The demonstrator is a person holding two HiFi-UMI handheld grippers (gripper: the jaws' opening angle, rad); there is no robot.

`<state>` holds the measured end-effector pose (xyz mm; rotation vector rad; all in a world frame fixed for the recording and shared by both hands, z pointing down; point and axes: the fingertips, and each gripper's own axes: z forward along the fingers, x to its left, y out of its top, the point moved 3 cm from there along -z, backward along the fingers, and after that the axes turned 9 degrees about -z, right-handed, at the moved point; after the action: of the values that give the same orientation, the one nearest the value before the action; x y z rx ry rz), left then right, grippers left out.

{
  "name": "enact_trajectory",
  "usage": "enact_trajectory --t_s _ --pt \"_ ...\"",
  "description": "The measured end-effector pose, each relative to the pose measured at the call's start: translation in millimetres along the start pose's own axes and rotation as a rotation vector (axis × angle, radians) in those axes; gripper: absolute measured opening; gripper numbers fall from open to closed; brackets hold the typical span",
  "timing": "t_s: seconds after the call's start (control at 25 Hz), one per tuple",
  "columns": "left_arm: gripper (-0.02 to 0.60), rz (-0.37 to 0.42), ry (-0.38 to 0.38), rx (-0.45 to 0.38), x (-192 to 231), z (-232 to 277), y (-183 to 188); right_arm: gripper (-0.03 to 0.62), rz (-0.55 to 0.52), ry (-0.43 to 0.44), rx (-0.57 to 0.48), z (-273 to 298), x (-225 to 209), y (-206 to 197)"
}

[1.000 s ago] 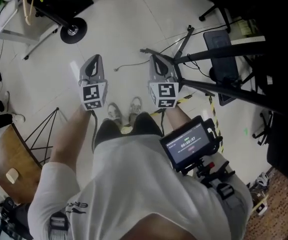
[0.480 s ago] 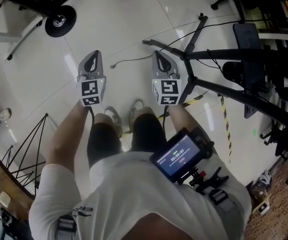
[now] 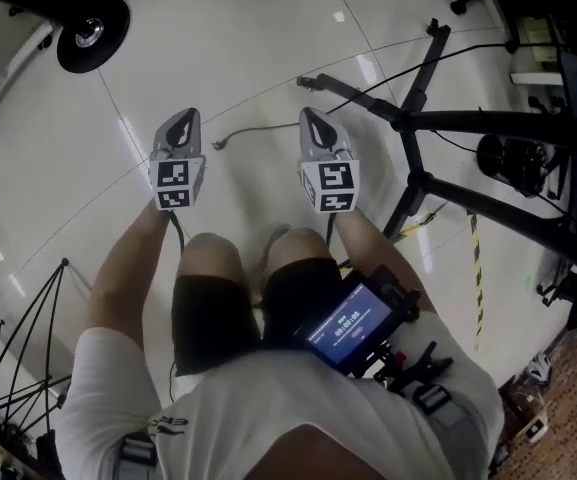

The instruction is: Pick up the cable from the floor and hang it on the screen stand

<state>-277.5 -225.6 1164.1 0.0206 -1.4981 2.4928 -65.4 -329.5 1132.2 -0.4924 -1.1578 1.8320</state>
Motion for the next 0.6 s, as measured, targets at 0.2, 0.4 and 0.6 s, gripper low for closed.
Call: enact_trajectory --t_s 0.2,0.4,0.6 --pt "0.003 -0.005 -0.022 0.024 13 44 -85 0.014 -0.002 0.007 0.022 49 12 -80" --pt "0.003 -0.005 -0.057 0.052 9 62 -128 0.014 0.034 -0.027 0.074 66 9 -134" --pt "0.003 0.007 -0.116 0.089 -4 61 -149 0.014 0.115 -0.117 0.137 60 -12 -165"
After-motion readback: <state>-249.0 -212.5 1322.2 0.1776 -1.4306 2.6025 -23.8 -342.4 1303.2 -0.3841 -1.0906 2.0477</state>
